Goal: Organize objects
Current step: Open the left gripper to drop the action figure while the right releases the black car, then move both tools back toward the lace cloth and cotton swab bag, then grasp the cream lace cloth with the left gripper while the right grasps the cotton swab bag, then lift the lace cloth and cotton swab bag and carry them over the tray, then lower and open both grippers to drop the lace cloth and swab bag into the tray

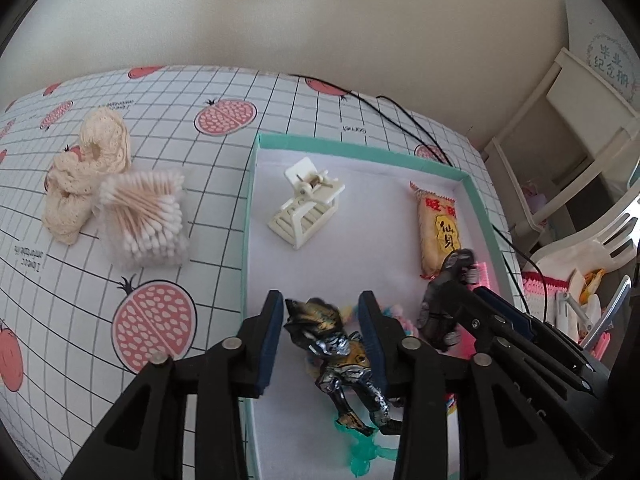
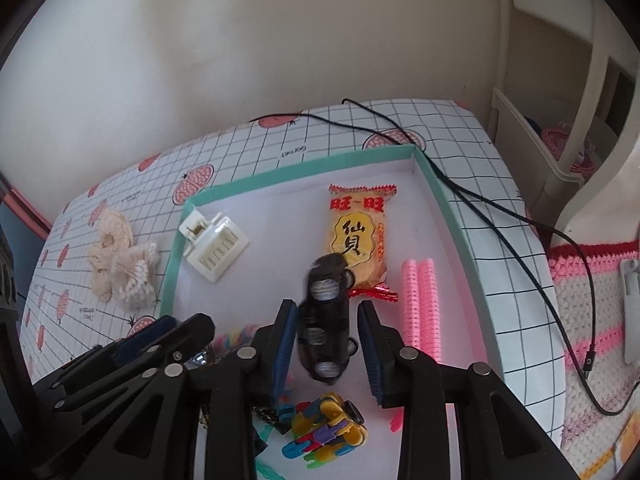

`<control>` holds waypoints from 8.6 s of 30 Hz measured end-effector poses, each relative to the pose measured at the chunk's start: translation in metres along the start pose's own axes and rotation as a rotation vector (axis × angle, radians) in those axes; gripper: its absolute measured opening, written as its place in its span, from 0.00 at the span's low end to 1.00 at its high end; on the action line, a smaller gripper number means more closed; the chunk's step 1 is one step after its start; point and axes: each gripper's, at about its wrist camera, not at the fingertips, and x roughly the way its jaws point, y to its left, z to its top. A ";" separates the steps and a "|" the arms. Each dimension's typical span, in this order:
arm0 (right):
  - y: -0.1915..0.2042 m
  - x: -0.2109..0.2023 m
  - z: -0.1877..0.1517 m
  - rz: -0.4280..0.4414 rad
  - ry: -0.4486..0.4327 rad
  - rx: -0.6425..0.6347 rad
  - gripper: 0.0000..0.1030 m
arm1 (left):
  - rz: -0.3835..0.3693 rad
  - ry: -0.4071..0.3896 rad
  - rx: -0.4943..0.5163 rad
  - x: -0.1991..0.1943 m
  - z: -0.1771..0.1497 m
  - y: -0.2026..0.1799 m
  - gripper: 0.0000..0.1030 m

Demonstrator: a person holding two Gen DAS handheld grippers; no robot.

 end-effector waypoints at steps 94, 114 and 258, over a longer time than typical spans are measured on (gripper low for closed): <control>0.216 0.096 0.010 -0.045 0.069 -0.295 1.00 | 0.042 -0.105 -0.096 0.005 0.082 0.223 0.94; 0.224 0.110 0.009 -0.073 0.119 -0.290 0.88 | 0.058 -0.076 -0.094 0.010 0.081 0.221 0.59; -0.005 0.021 0.009 -0.151 -0.024 -0.007 0.47 | -0.069 0.031 0.198 0.029 0.046 -0.017 0.16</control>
